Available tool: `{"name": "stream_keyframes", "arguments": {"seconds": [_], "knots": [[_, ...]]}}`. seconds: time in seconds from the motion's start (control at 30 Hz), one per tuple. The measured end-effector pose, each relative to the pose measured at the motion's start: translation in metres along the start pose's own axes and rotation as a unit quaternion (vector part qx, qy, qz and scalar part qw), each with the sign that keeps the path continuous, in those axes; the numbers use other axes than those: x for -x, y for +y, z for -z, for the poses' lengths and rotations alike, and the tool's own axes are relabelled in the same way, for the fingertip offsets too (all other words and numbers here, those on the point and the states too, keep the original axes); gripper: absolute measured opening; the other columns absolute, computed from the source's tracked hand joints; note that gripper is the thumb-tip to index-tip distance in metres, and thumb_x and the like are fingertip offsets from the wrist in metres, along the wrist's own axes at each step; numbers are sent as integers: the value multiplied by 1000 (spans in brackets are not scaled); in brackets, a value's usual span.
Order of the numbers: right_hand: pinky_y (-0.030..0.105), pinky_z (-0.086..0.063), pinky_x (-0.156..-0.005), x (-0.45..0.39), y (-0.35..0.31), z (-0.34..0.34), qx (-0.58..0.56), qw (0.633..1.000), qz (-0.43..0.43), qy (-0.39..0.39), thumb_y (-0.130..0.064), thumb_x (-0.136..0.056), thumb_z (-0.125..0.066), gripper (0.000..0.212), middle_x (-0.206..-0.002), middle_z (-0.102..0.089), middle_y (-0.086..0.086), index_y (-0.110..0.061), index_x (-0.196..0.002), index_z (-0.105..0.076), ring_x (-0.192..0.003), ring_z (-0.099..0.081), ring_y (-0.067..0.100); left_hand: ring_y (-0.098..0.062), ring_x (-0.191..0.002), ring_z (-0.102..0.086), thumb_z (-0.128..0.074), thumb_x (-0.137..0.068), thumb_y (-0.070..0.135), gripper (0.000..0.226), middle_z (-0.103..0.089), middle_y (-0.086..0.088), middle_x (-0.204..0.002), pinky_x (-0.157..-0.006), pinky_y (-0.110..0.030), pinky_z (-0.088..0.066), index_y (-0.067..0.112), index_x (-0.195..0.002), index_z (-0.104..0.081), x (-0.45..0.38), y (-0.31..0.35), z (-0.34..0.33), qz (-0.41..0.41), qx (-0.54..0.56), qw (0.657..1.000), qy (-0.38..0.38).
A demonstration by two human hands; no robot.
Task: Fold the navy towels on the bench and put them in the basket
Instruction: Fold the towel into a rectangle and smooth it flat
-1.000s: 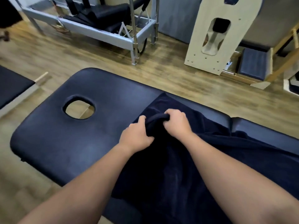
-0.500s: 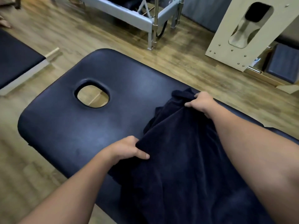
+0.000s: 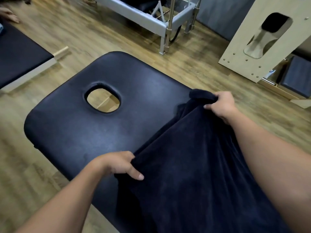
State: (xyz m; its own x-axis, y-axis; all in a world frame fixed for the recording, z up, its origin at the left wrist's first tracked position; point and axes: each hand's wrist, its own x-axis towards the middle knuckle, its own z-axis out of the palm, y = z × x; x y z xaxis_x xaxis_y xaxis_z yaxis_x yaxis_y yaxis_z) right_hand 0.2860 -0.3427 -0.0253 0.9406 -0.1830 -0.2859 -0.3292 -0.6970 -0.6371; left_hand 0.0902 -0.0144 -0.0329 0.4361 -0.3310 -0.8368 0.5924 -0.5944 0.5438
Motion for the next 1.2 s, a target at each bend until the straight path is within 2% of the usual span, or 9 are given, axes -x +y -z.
{"name": "stream_keyframes", "arguments": {"seconds": [0.13, 0.27, 0.4, 0.5, 0.6, 0.8, 1.0, 1.1, 1.2], "knots": [[31, -49, -69, -1, 15, -6, -31, 999, -28, 13, -14, -83, -81, 18, -78, -66, -2, -16, -98, -71, -75, -63, 20, -22, -91, -75, -84, -77, 25, 16, -79, -4, -92, -80, -30, -58, 13, -86, -80, 9, -20, 30, 32, -42, 998, 40], [33, -46, -71, -1, 22, -29, 129, 990, -35, -40, -23, -86, -75, 13, -87, -67, 4, -17, -91, -64, -87, -63, 29, -17, -85, -66, -65, -92, 52, 39, -72, 0, -92, -77, -31, -52, 14, -88, -69, 1, -40, 32, 110, -271, 946, 141], [41, -53, -81, -2, 1, -41, 143, 988, -33, -37, -35, -78, -76, 22, -89, -66, 3, -21, -89, -63, -88, -62, 31, -15, -93, -65, -67, -83, 62, 44, -70, 9, -95, -95, -42, -48, 22, -102, -68, -2, -48, 20, 84, -275, 944, 162], [48, -52, -91, -4, -8, -45, 193, 978, -44, -61, -31, -72, -80, 30, -95, -64, 5, -22, -89, -57, -95, -60, 34, -17, -106, -61, -77, -78, 57, 47, -66, 11, -106, -97, -39, -42, 28, -111, -60, -3, -53, 7, 74, -315, 921, 217], [42, -52, -75, -7, -10, -46, 263, 962, -54, -54, -34, -72, -78, 34, -101, -58, 12, -20, -83, -49, -101, -57, 40, -20, -112, -60, -83, -72, 51, 59, -62, 8, -115, -92, -36, -49, 27, -118, -55, -6, -59, 6, 62, -282, 921, 262], [41, -52, -75, 5, -26, -56, 319, 945, 18, -68, -11, -83, -60, 9, -91, -61, 12, -14, -83, -51, -84, -60, 36, -20, -91, -65, -77, -77, 45, 32, -65, 4, -86, -77, -32, -55, 18, -87, -65, 0, -62, 16, 65, -318, 917, 232], [39, -43, -71, 9, -57, -85, 217, 971, 101, 4, -16, -91, -61, 10, -97, -60, 13, -10, -98, -56, -93, -59, 39, -19, -96, -59, -75, -77, 44, 27, -66, 7, -97, -82, -36, -49, 28, -91, -59, 36, -89, 44, 116, -233, 893, 367], [41, -47, -79, 27, -67, -105, 234, 968, 72, -47, -12, -85, -59, 28, -106, -58, 11, -14, -113, -55, -99, -58, 36, -15, -104, -50, -76, -80, 45, 41, -59, 15, -101, -88, -42, -36, 35, -109, -49, 39, -91, 45, 128, -236, 894, 358], [36, -48, -77, 27, -75, -110, 171, 982, 64, -45, -20, -81, -63, 26, -103, -63, 7, -19, -107, -61, -98, -58, 32, -16, -94, -51, -74, -84, 38, 24, -60, 13, -86, -85, -40, -31, 26, -96, -58, 36, -84, 42, 95, -222, 895, 376]]}}
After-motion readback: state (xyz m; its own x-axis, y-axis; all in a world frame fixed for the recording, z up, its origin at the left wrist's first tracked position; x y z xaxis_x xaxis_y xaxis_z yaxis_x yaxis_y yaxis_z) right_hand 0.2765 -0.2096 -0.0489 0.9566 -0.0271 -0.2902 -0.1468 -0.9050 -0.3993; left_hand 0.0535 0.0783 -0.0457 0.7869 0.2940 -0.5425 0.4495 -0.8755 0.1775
